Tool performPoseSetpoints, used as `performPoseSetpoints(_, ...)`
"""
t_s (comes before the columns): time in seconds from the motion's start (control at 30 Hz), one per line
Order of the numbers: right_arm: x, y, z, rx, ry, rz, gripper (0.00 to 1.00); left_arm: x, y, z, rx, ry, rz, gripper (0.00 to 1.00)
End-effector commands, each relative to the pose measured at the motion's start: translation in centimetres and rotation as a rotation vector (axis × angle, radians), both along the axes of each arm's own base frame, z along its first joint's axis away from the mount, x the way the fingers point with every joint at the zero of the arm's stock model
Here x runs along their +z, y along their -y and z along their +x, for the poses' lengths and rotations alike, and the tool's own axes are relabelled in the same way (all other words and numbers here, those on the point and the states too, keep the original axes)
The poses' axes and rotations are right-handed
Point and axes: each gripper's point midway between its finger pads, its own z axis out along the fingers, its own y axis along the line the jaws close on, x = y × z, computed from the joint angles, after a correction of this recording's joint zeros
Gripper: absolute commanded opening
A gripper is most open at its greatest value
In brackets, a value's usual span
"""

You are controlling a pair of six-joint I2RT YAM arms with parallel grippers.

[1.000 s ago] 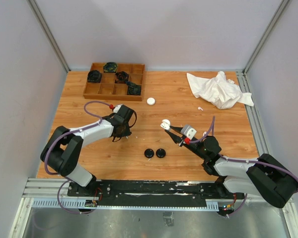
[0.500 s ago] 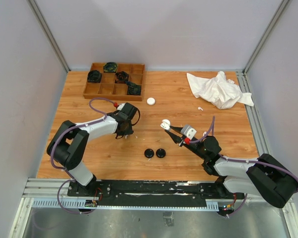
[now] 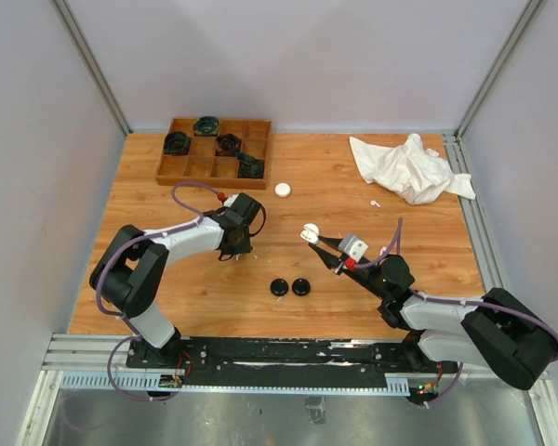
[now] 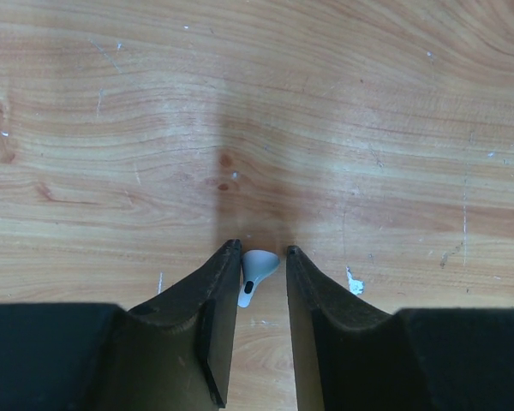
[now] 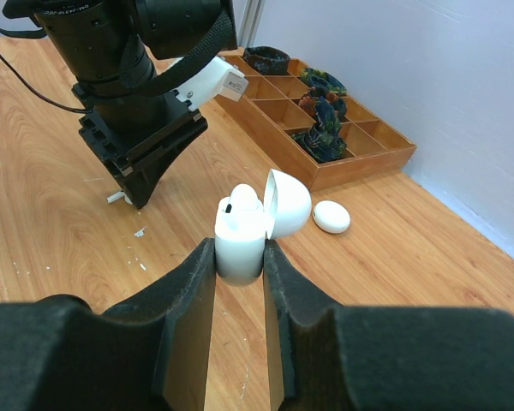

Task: Insert the wireless bluetooth earbuds into the charging case
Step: Pick up the earbud from the center of the board.

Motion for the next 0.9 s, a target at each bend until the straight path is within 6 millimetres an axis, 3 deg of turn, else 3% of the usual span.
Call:
performPoseSetpoints(0.0,1.1,-0.1,-0.4,0.008,0.043,0.019,0.01,-1.3,-0.3,-1.7,-0.037,-0.095,0.045,0.34)
performPoseSetpoints(0.33,1.1,-0.1,-0.4,0.008,0.045,0.020,0.01,-2.1,-0.4,-2.0,-0.057,-0.132,0.085,0.30)
performPoseSetpoints(0.63,1.1,-0.1,-0.4,0.009,0.046,0.018,0.01,-1.5,-0.5,-2.8,-0.077,-0.137,0.125,0.26)
performPoseSetpoints(0.87,1.2,-0.2,-0.5,0.017,0.045,0.023,0.01,1.5,0.7,-1.7,-0.069,-0.046,0.072,0.23)
